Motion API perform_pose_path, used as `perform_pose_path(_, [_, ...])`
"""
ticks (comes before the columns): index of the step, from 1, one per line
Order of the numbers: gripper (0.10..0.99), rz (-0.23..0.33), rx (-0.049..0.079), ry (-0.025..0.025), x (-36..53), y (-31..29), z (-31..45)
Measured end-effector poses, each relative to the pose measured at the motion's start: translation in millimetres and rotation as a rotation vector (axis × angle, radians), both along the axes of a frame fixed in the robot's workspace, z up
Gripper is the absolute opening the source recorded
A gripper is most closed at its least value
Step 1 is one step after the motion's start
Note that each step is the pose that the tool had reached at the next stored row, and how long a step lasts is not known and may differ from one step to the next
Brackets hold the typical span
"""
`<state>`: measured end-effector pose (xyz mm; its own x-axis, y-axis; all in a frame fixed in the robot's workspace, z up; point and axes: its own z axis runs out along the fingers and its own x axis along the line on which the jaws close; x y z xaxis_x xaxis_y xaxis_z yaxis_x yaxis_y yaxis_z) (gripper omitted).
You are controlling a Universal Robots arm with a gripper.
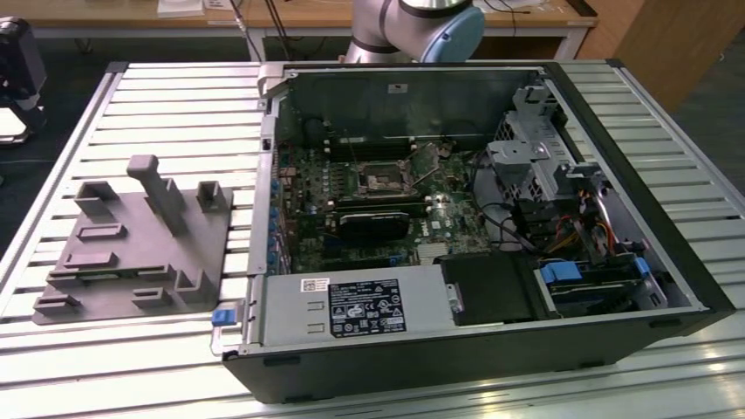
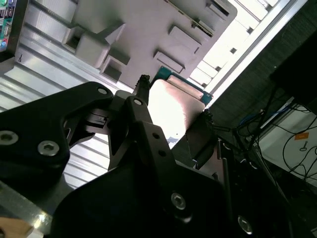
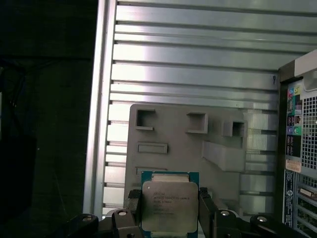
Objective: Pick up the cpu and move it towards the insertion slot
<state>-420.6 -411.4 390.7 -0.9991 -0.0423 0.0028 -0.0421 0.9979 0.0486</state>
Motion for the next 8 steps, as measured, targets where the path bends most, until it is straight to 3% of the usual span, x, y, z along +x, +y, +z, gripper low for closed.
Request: perform_pose_path(8, [0.545, 0.000, 0.000, 0.0000, 9.0, 0.0, 0.0])
